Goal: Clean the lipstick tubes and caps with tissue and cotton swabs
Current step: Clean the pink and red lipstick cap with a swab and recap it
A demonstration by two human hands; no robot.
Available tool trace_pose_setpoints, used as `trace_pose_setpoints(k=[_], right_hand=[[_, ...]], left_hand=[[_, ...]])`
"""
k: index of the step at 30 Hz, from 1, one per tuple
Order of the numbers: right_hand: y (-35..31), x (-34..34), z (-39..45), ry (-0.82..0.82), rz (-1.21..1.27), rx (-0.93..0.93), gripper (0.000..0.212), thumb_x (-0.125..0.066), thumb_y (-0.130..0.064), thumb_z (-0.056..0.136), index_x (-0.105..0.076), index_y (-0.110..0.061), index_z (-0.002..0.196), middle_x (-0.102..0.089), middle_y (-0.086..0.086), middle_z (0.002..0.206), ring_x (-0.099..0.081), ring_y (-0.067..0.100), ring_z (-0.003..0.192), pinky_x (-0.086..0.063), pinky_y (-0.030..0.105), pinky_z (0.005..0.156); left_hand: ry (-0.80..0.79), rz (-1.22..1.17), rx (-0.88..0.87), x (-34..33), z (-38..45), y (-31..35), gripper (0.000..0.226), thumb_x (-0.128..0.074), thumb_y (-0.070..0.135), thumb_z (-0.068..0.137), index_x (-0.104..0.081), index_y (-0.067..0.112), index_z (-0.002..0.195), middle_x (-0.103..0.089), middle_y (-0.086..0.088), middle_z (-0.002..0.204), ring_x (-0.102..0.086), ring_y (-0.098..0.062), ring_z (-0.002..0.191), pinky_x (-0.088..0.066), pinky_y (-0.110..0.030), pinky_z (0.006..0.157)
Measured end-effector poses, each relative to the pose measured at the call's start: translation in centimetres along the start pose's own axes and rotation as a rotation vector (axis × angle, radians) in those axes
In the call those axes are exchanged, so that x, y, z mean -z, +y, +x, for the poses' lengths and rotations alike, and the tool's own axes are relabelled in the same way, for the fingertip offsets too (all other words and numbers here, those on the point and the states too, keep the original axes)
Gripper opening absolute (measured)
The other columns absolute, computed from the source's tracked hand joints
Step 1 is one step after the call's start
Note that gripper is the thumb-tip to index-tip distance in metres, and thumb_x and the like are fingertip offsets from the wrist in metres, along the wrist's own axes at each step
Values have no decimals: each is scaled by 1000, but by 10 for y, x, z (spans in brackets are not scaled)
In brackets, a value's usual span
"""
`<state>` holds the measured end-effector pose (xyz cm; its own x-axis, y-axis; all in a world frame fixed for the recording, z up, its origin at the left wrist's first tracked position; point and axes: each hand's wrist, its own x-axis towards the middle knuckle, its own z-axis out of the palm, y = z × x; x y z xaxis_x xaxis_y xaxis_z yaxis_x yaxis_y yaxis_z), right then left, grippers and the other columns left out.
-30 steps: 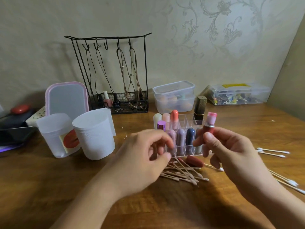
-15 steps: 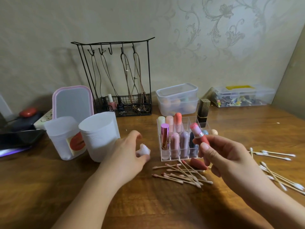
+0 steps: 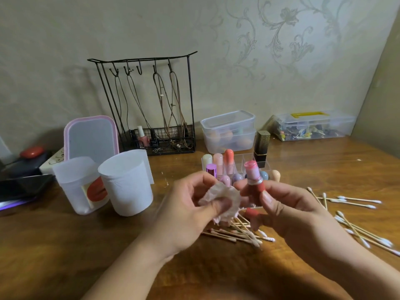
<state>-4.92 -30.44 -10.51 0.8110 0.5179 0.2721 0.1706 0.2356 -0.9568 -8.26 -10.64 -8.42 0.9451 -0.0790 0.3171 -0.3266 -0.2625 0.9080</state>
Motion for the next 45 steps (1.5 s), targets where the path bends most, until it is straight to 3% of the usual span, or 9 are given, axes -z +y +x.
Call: trace_pose_setpoints(k=[5,8,10,14,17,23,28,40,45], right_hand=[[1,-7,0,110,-120,-53,21,-66,-32,89,-78,-18,98,-74,12,92,-65,20,80,-52,31,66],[2,-10,-3,335,-362,166,22,-64,-44,87,-76,-28,95,-74,0,80,-69,8,68,-54,21,61],[2,-16,-8,246,-419,259,26,-65,-52,85,-74,-33,102,-73,-2,77,-67,5,65,-51,16,59],[3,-27,-7,113,-305,210,18,-69,-34,86,-76,-26,101,-76,-1,82,-70,7,70,-49,12,61],[4,-22,-6,201,-355,179,20,-73,-38,81,-74,-31,99,-76,-1,82,-70,9,71,-51,17,63],[2,-16,-8,295,-521,213,26,-72,-51,79,-71,-35,99,-76,-1,82,-72,20,76,-59,49,71],[-1,-18,-9,285,-612,272,17,-79,-31,76,-75,-28,93,-74,-4,77,-70,18,68,-57,44,63],[1,-21,-11,315,-939,480,26,-77,-26,75,-76,-28,101,-60,-30,75,-56,-6,62,-42,3,58],[-5,-28,-12,233,-355,191,18,-78,-27,75,-71,-30,91,-74,1,75,-68,13,64,-53,21,58]], left_hand=[[126,-29,54,-16,-4,-7,17,-66,36,85,-69,19,86,-72,1,80,-66,-12,78,-52,-20,67],[283,-69,100,-21,-3,-11,9,-71,29,82,-71,21,86,-72,2,81,-67,-12,78,-54,-24,68],[352,-125,126,-25,-4,-11,12,-74,30,78,-72,21,84,-73,3,79,-68,-12,76,-56,-24,65],[261,-243,163,-30,-8,-4,10,-67,22,84,-76,18,88,-75,0,81,-71,-11,77,-54,-17,64],[182,-315,142,-26,-8,-2,21,-57,15,92,-77,18,91,-75,-6,89,-70,-19,89,-56,-30,80],[-41,-367,144,-19,-7,0,48,-35,0,99,-77,23,98,-74,-6,102,-67,-22,102,-54,-34,88],[-5,-370,65,-25,-7,-6,28,-70,26,72,-77,17,97,-75,-8,98,-67,-20,94,-53,-29,82],[103,-634,71,-32,-9,-6,21,-81,21,67,-78,11,85,-73,-10,81,-64,-15,75,-52,-23,68],[157,-630,-65,-35,-9,-11,26,-73,25,73,-76,6,90,-72,-16,89,-65,-23,88,-50,-31,81]])
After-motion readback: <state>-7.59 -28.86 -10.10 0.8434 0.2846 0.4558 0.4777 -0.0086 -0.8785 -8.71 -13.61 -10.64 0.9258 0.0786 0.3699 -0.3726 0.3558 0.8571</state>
